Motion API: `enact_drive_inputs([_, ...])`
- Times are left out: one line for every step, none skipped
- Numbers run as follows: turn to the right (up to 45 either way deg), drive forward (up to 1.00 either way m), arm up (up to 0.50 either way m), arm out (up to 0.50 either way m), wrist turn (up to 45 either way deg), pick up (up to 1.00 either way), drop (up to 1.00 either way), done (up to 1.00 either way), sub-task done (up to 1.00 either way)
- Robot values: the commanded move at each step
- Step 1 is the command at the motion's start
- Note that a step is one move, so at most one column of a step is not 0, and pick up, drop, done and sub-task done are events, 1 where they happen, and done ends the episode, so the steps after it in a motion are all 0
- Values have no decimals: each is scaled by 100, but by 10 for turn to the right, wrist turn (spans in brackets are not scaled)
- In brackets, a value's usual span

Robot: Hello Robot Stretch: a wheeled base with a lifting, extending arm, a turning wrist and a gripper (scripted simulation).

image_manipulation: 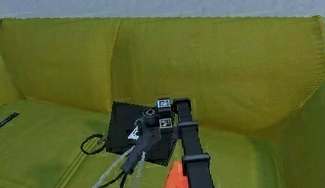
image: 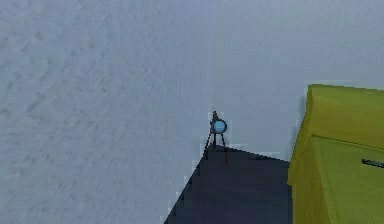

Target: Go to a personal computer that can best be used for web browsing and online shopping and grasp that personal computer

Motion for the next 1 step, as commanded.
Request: enact_drive_inputs([0,0,0,0,450,0,0,0,0])
